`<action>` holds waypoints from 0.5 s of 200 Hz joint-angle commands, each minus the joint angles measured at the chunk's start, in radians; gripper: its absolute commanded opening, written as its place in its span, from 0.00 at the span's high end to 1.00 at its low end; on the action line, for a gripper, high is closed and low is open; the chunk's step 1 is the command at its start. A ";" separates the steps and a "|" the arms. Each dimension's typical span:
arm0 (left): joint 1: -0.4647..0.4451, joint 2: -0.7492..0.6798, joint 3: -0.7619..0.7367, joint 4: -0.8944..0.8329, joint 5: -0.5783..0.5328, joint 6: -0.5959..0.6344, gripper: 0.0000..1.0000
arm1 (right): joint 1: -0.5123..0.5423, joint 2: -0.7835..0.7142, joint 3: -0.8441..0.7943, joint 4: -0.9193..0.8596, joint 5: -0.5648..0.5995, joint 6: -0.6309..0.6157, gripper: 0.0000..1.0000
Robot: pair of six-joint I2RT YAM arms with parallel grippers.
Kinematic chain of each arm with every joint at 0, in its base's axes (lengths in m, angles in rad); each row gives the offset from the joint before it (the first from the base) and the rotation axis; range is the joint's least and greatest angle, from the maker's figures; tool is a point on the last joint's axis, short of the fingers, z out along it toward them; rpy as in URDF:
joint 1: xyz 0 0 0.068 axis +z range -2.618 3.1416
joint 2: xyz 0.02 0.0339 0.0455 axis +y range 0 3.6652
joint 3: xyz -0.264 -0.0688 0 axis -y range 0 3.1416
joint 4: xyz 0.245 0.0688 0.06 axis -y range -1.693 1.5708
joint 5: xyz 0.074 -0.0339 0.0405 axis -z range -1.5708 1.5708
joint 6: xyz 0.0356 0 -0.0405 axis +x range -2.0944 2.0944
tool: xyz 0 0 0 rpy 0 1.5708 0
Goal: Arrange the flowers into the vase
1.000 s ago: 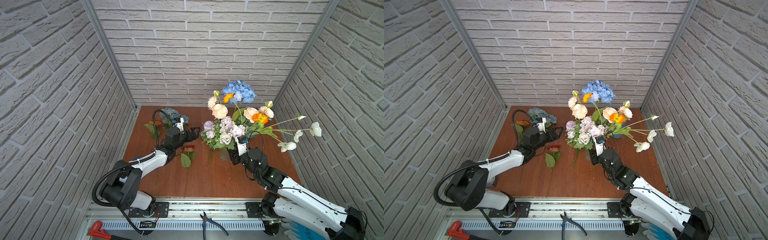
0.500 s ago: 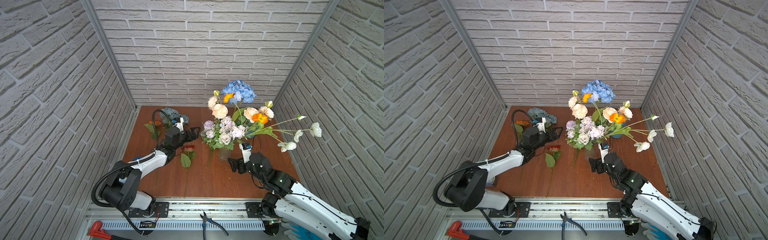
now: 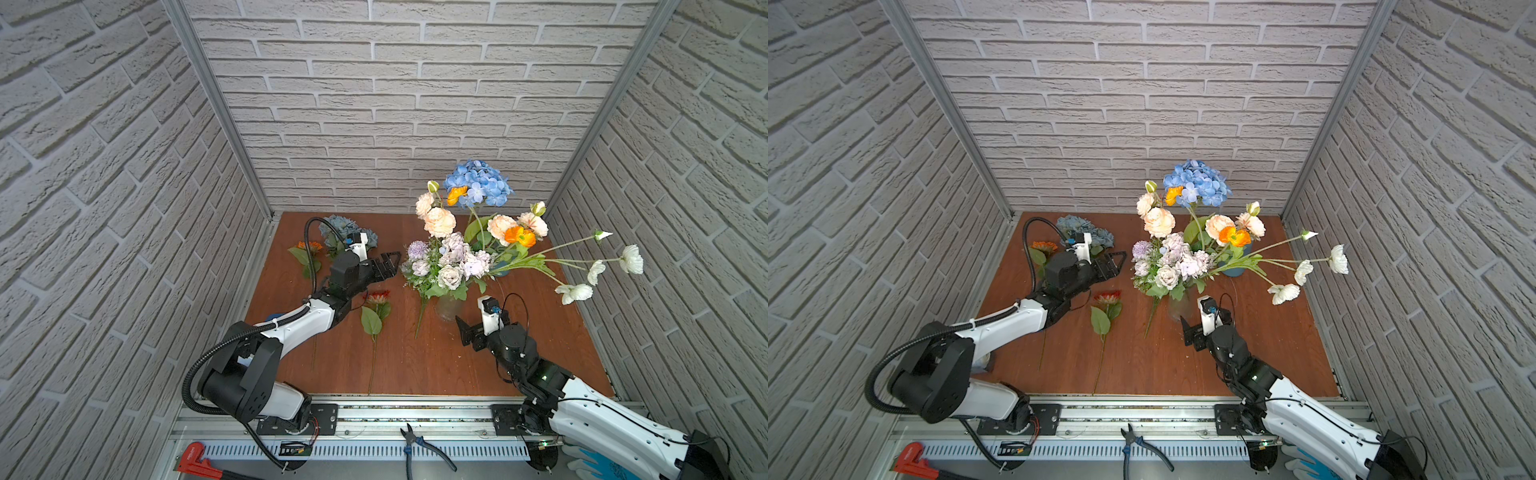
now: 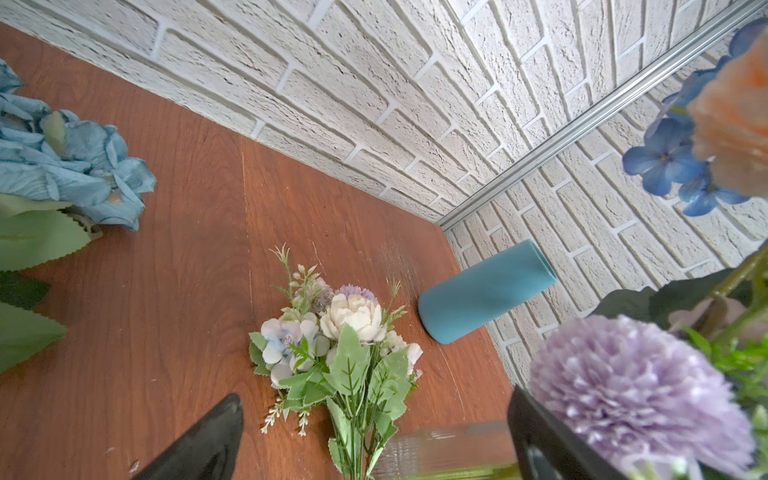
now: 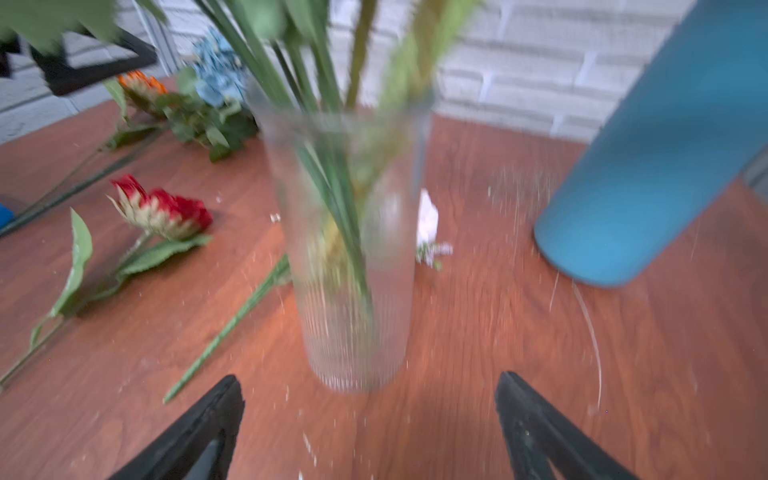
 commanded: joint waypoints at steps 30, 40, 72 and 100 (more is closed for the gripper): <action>-0.005 -0.012 0.023 0.053 0.008 0.002 0.02 | -0.010 0.151 0.072 0.351 -0.036 -0.198 0.02; -0.005 -0.011 0.021 0.055 0.008 -0.002 0.02 | -0.016 0.177 0.080 0.378 -0.027 -0.201 0.02; -0.007 -0.006 0.029 0.066 0.011 -0.003 0.02 | -0.053 0.257 0.081 0.485 -0.033 -0.202 0.02; -0.021 0.020 0.064 0.096 0.035 -0.009 0.02 | -0.085 0.321 0.082 0.591 -0.048 -0.201 0.02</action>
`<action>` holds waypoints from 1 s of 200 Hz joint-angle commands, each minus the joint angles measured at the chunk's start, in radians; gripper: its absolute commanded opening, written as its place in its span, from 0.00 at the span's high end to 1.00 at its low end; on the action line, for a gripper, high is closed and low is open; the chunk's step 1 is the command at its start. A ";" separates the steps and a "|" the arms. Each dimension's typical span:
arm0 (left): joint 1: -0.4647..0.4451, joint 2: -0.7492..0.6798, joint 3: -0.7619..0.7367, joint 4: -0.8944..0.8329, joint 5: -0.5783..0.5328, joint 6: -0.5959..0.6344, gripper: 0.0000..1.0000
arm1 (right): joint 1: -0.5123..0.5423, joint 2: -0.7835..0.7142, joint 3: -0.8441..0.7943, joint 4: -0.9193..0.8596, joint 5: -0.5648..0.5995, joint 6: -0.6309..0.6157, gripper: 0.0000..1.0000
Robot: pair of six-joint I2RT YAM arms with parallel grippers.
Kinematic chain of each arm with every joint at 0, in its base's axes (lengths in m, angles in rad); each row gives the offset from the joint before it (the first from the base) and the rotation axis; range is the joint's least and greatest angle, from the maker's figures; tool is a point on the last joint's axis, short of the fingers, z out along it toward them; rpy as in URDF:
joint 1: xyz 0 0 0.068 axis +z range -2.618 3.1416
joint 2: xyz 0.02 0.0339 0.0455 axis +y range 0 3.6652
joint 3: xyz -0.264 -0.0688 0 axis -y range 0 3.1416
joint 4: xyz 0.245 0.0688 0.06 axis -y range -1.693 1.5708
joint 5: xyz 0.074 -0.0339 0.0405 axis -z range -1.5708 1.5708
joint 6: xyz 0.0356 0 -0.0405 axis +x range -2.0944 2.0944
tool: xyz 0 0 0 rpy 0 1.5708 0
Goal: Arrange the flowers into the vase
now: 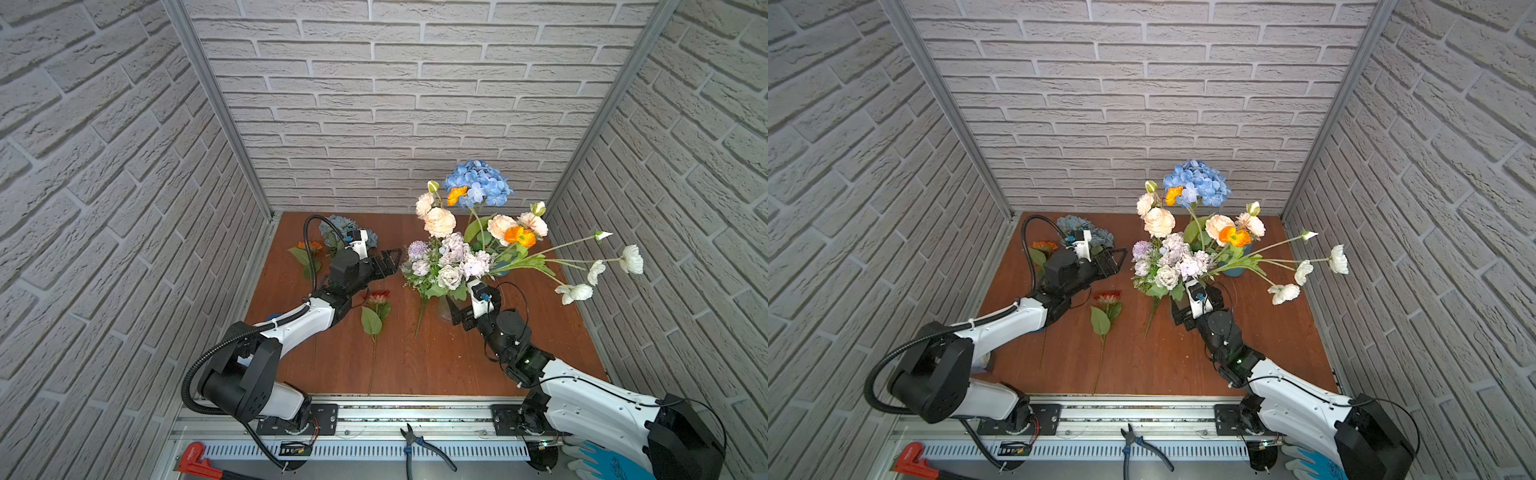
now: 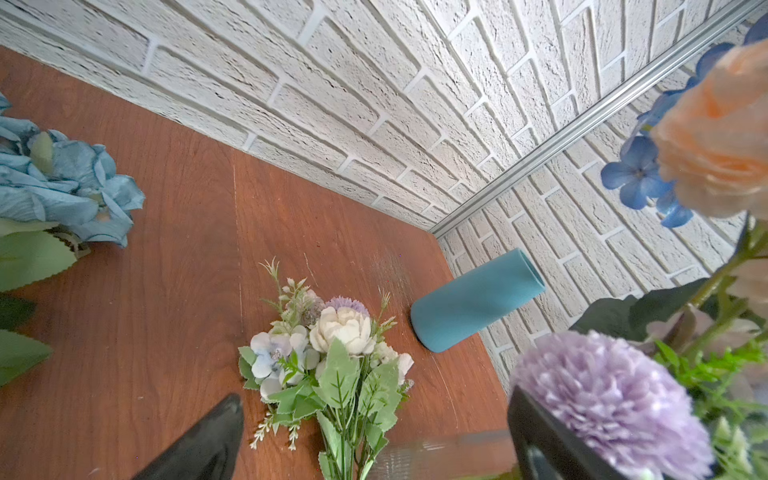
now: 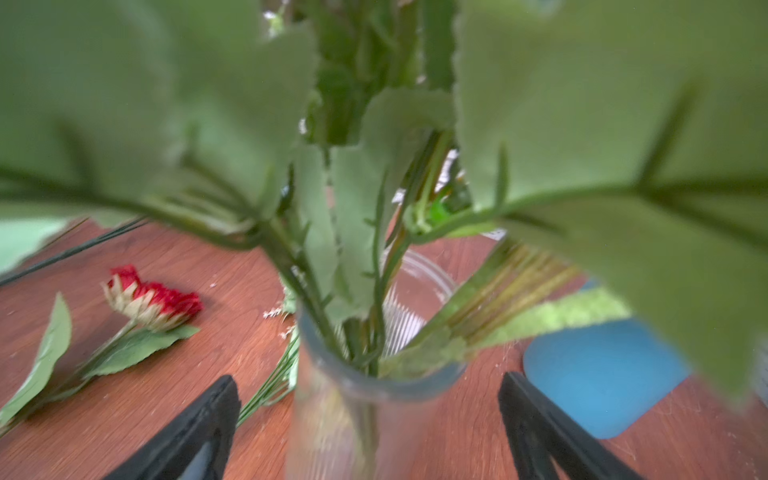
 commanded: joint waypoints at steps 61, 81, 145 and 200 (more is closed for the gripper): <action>-0.075 0.071 0.092 0.118 0.063 -0.019 0.02 | -0.066 0.189 0.034 0.369 -0.043 -0.014 0.02; -0.090 0.074 0.095 0.124 0.065 -0.026 0.02 | -0.072 0.227 0.034 0.411 -0.039 -0.018 0.02; -0.101 0.063 0.099 0.099 0.062 -0.017 0.02 | -0.081 0.365 0.029 0.595 0.014 -0.039 0.03; -0.099 0.043 0.092 0.073 0.047 0.001 0.02 | -0.081 0.490 0.020 0.810 0.008 -0.043 0.41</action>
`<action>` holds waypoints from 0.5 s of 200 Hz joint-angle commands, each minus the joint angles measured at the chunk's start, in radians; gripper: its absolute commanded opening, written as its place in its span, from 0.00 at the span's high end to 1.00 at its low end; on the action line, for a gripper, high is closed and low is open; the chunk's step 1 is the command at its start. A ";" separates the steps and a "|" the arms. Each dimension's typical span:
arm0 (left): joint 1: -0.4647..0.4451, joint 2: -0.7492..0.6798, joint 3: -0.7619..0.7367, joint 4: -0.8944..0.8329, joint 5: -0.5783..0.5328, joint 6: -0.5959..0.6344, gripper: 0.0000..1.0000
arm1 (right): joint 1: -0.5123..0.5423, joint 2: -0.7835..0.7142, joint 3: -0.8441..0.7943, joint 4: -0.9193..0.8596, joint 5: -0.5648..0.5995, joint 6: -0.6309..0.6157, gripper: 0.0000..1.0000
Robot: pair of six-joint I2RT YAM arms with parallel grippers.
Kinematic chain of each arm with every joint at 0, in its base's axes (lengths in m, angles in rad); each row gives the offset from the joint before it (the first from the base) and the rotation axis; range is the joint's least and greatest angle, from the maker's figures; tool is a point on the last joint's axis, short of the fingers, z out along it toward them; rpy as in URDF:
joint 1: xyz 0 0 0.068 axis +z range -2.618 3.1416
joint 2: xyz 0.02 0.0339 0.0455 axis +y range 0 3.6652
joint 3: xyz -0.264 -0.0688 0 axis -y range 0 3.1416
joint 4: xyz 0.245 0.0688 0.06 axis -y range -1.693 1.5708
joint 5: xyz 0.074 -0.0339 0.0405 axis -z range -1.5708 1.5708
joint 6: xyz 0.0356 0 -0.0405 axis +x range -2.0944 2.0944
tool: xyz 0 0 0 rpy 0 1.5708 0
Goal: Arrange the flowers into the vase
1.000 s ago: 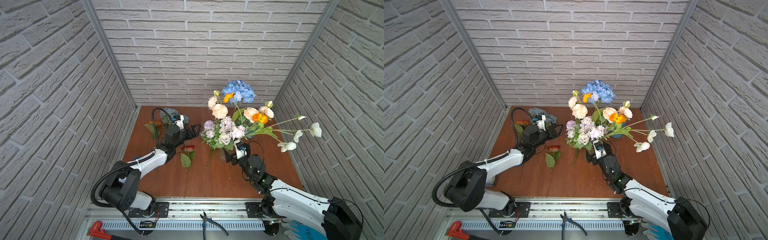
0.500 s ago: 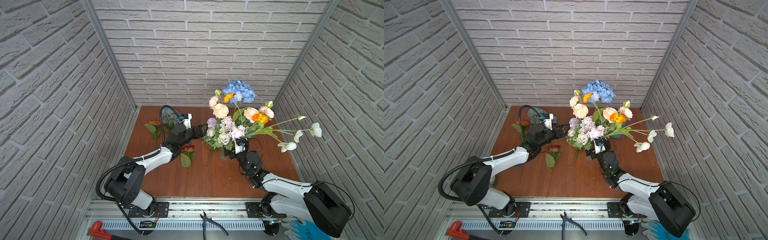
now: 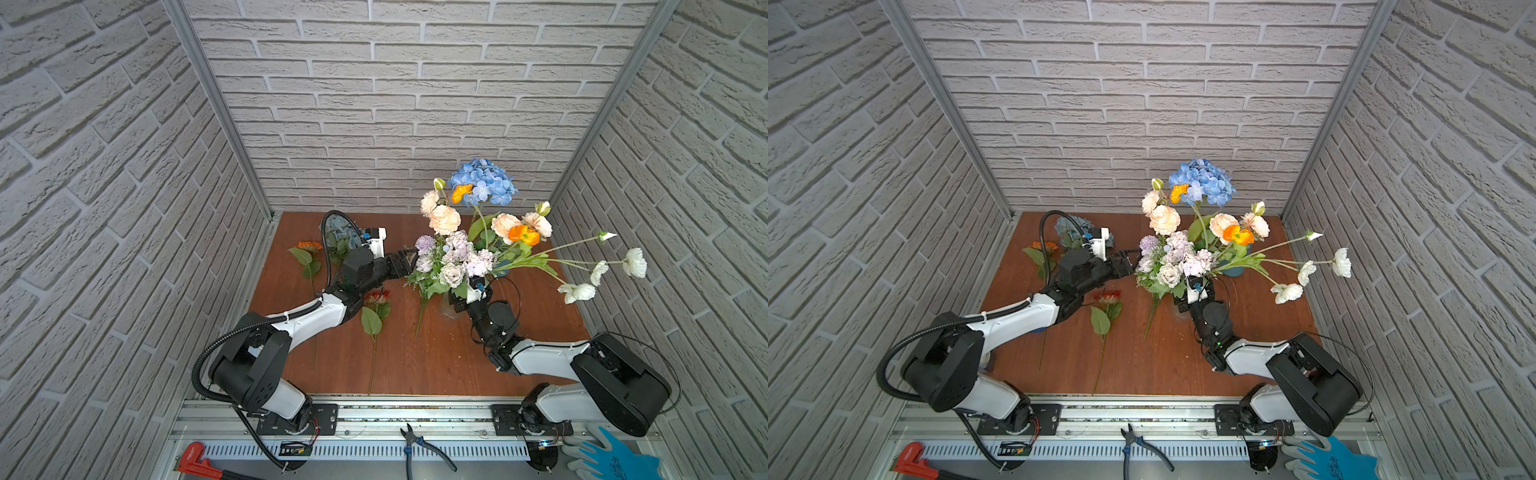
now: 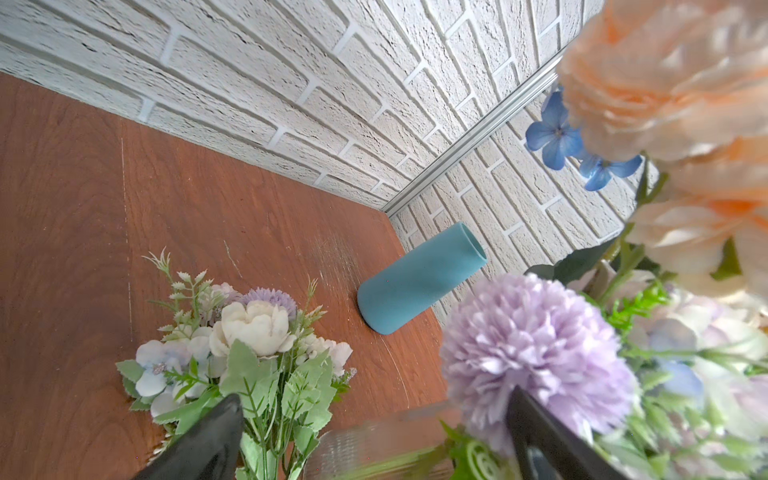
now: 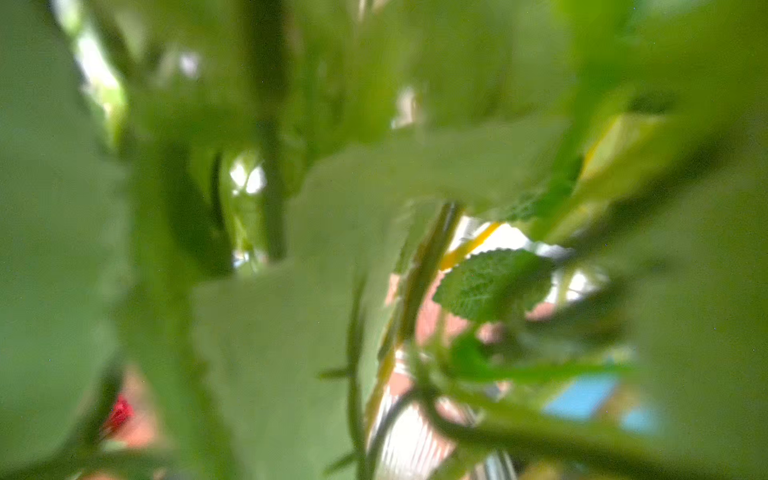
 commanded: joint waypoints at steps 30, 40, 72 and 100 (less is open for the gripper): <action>-0.002 -0.050 0.005 0.004 -0.027 0.046 0.02 | -0.004 0.026 0.006 0.165 -0.005 -0.033 0.69; 0.003 -0.058 -0.003 -0.001 -0.035 0.047 0.02 | -0.005 0.023 0.007 0.163 0.009 -0.040 0.92; 0.035 -0.098 -0.033 -0.021 -0.058 0.050 0.02 | -0.007 0.008 0.011 0.166 0.013 -0.043 0.94; 0.078 -0.144 -0.064 -0.069 -0.086 0.059 0.02 | -0.015 -0.047 0.038 0.120 0.014 -0.021 0.94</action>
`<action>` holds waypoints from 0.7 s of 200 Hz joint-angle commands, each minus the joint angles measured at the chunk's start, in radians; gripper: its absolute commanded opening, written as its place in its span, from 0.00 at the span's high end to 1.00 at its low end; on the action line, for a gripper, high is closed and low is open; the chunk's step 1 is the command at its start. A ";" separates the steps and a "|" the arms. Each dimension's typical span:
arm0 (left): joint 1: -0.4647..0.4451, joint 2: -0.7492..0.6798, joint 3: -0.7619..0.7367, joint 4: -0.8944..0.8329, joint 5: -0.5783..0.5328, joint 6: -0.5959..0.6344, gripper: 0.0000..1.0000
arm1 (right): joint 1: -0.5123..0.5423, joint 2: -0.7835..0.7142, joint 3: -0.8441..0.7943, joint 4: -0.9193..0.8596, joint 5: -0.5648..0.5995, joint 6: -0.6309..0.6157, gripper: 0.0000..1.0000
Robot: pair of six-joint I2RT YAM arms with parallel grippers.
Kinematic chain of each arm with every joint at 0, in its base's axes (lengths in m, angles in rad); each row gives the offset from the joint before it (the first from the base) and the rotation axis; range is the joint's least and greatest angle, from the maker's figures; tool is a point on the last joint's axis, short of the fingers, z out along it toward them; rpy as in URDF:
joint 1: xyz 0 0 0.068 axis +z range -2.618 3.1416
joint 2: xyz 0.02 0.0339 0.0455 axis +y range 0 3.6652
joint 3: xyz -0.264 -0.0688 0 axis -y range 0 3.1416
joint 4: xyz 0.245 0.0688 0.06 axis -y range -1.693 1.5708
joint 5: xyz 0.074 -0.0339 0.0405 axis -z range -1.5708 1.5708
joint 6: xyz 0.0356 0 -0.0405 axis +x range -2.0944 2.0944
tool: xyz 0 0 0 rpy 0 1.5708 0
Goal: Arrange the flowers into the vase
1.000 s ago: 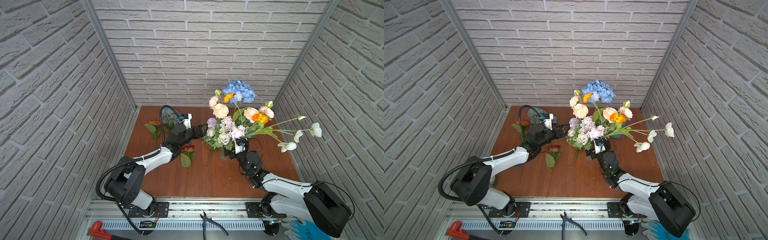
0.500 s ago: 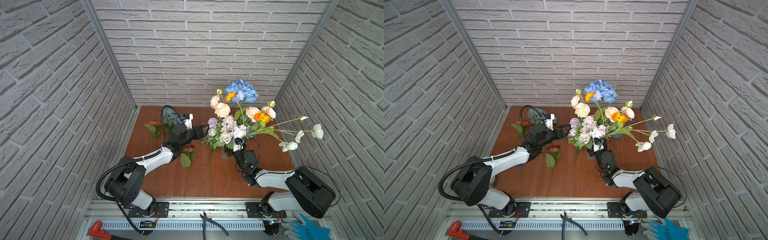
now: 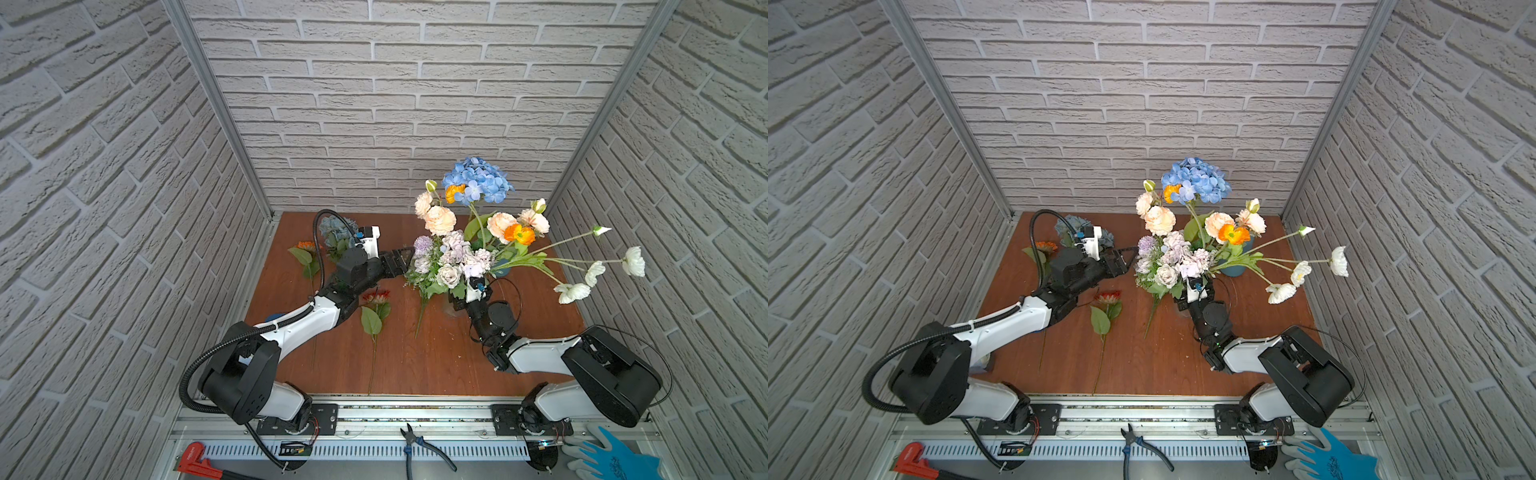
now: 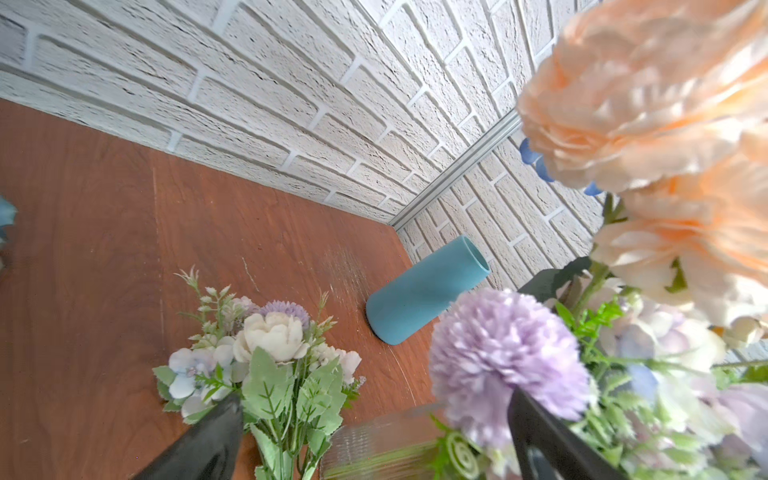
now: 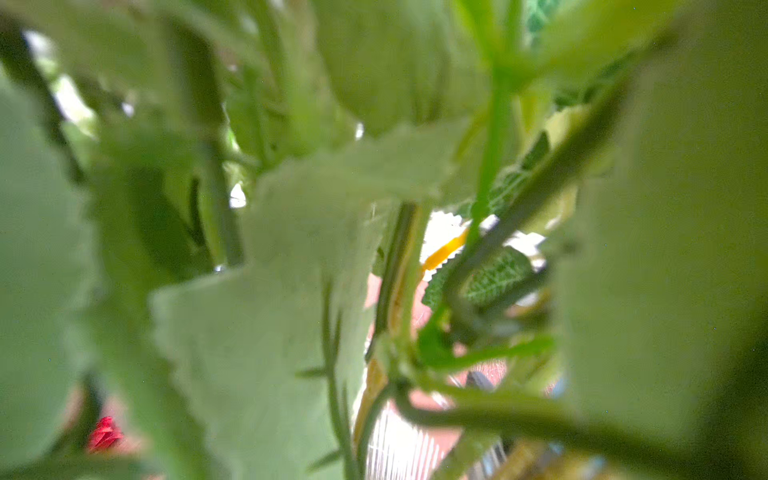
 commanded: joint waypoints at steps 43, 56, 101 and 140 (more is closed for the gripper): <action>0.085 -0.116 -0.078 -0.060 -0.072 0.038 0.02 | -0.037 -0.202 0.110 -0.095 -0.036 -0.027 0.94; 0.094 -0.122 -0.084 -0.062 -0.073 0.038 0.02 | -0.048 -0.218 0.126 -0.111 -0.057 -0.026 0.94; 0.100 -0.114 -0.086 -0.058 -0.068 0.038 0.02 | -0.099 -0.183 0.205 -0.104 -0.124 -0.041 0.94; 0.109 -0.111 -0.090 -0.065 -0.066 0.040 0.02 | -0.176 -0.067 0.342 -0.064 -0.205 -0.032 0.94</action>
